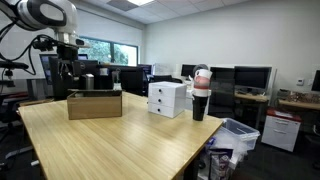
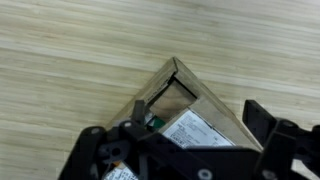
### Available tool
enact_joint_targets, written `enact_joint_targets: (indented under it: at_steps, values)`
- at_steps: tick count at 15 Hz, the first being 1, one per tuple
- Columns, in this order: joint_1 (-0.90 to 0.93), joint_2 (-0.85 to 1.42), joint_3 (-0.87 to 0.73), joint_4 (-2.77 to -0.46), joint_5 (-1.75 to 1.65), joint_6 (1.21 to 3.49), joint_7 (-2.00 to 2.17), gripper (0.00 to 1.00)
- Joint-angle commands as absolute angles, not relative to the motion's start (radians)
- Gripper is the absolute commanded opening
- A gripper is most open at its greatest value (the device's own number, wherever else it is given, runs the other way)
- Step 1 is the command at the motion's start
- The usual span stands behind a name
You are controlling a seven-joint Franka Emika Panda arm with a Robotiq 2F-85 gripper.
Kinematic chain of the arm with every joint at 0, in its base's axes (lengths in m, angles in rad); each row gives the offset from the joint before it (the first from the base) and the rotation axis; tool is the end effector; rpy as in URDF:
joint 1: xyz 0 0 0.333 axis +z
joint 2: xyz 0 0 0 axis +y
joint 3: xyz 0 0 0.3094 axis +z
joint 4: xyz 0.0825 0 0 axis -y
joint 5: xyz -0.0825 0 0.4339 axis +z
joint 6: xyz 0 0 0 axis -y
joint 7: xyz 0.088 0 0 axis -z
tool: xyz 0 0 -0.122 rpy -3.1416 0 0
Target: Open the box and spill out the contents
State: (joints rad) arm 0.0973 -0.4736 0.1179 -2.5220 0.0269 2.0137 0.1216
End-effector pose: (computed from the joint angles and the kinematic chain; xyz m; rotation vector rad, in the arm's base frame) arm 0.4295 0.0934 0.3934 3.1042 0.1052 -0.0496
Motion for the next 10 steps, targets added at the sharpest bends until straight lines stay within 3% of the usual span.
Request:
enact_joint_targets:
  at_steps: [1,10]
  values:
    - [0.112,-0.505,0.093,-2.574,0.047,2.049,0.044,1.00]
    - [0.098,-0.498,0.068,-2.579,0.135,2.090,0.081,1.00]
